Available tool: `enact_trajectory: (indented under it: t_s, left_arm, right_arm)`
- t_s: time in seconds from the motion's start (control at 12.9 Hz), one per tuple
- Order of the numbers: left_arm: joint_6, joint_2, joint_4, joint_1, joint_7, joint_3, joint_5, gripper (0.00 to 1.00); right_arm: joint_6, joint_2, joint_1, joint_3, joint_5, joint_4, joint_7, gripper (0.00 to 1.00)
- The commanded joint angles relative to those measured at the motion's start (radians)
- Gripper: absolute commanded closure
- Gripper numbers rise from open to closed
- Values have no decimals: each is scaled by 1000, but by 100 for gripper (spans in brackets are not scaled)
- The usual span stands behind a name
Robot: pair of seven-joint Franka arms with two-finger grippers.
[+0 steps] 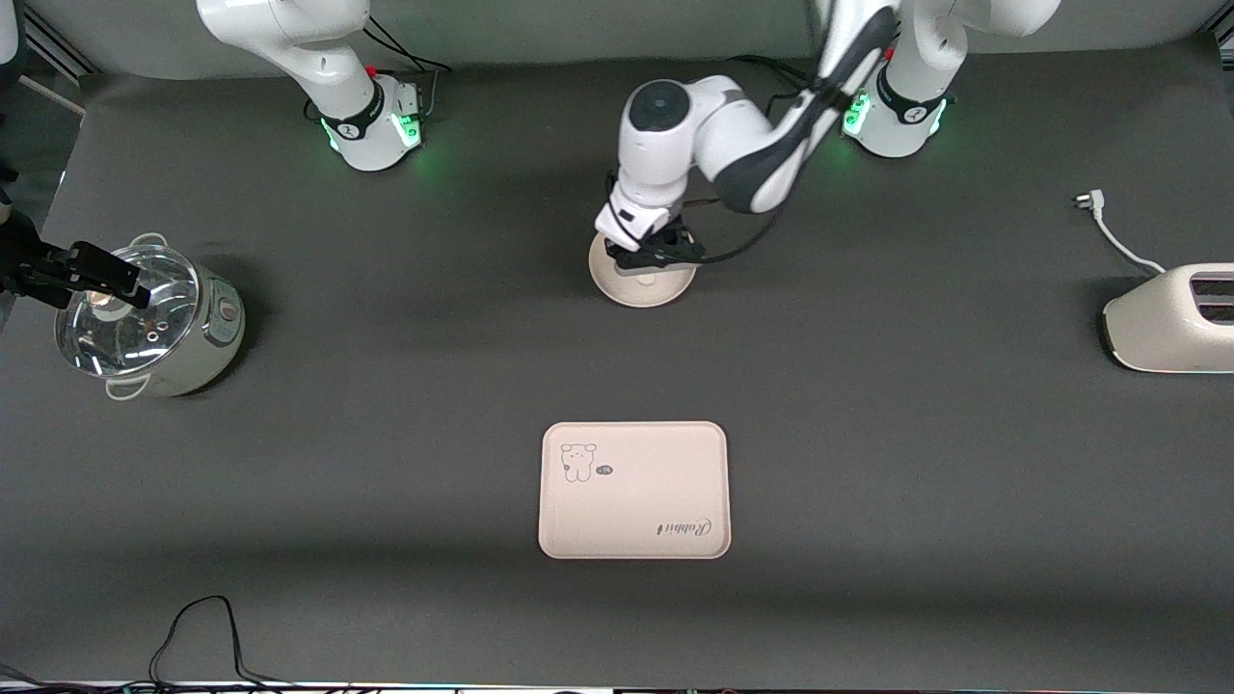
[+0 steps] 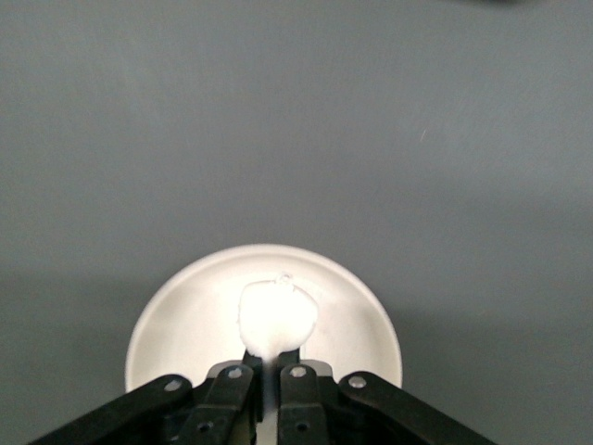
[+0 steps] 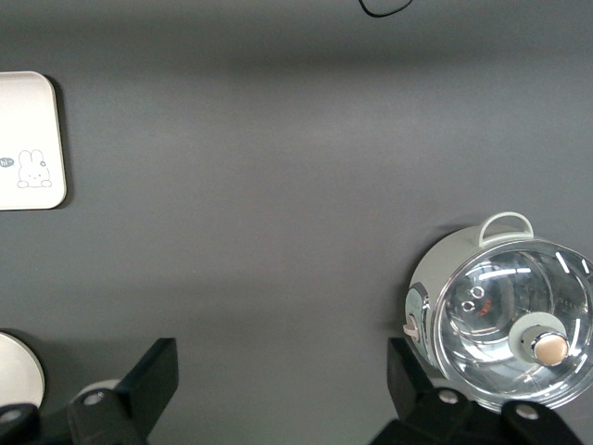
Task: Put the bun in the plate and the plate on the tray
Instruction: 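Carry the bun with the left gripper and lower it into the plate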
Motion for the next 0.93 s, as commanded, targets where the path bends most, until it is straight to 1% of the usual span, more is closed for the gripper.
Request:
enact_trajectory:
  t_s: [0.0,0.15,0.23,0.31,0.39,0.85]
  left_arm:
    - [19,88,20,-53,-97,24,73,100]
    - [30,111,25,-53,-128,24,95,100]
    - [30,122,25,-53,-128,26,106,65]
    - [30,123,25,-53,-131,26,127,2]
    - [27,123,23,-52,-131,28,144,0]
    - [19,129,23,-50,-130,28,149,0]
  right_arm:
    - [3,-13,-5,3,6,-12,-14,0]
    - [3,-13,-6,3,6,-12,-14,0]
    - [3,-13,-5,3,6,-12,-14,0]
    - [3,-13,-5,3,6,-12,-14,0]
    - [3,-13,-5,3,6,-12,-14,0]
    - [0,-13,-6,3,6,-17,-14,0]
